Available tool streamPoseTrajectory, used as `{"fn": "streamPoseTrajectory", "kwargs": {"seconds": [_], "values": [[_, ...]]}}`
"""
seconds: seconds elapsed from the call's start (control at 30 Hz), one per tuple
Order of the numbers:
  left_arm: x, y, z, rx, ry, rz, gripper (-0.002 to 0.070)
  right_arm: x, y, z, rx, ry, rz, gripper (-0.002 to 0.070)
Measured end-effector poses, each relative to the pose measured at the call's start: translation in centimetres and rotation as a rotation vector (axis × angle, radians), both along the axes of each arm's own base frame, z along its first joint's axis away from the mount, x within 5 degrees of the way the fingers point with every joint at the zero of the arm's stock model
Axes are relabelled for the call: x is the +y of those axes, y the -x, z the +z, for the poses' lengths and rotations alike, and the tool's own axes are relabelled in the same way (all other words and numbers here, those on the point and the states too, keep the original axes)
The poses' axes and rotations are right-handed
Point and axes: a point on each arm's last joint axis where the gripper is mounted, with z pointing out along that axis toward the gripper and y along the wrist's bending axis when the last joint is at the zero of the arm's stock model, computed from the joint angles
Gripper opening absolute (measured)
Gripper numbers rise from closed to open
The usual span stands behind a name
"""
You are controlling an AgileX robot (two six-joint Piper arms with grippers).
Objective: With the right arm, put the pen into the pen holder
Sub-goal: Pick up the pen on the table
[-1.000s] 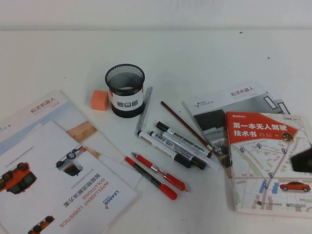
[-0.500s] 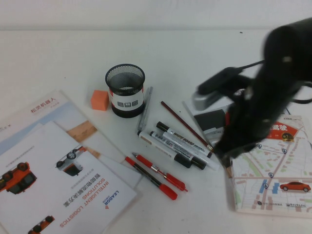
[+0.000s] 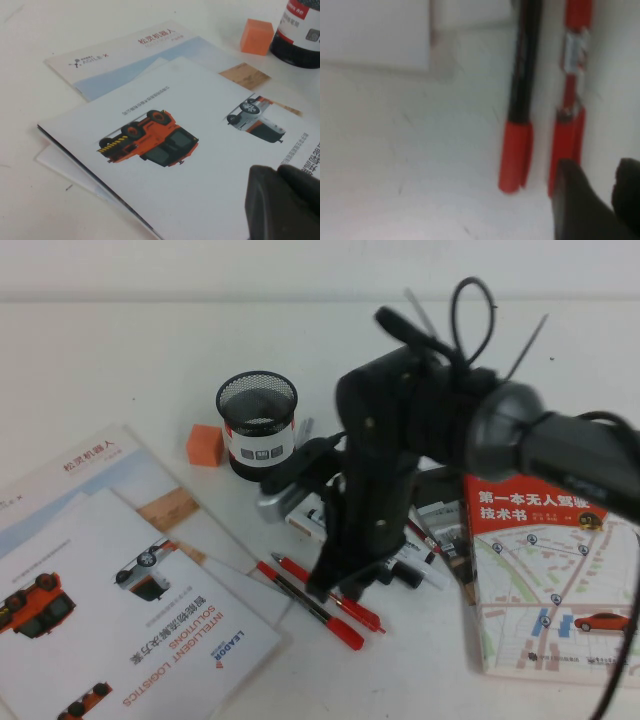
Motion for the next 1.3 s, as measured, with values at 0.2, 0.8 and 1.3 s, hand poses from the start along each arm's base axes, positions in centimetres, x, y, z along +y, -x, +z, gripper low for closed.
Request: {"fn": "streamPoseTrajectory", "kwargs": {"seconds": [0.2, 0.8, 1.3], "values": [[0.0, 0.0, 0.0, 0.000, 0.000, 0.000, -0.0002, 3.2, -0.3, -1.5, -0.006, -0.006, 0.049, 0.0206], [0.0, 0.0, 0.0, 0.000, 0.000, 0.000, -0.0002, 5.1, -0.4, -3.8, -0.005, 0.026, 0.086, 0.0212], [0.0, 0.0, 0.0, 0.000, 0.000, 0.000, -0.0002, 5.3, -0.6, -3.0, -0.015, 0.014, 0.051, 0.0066]]}}
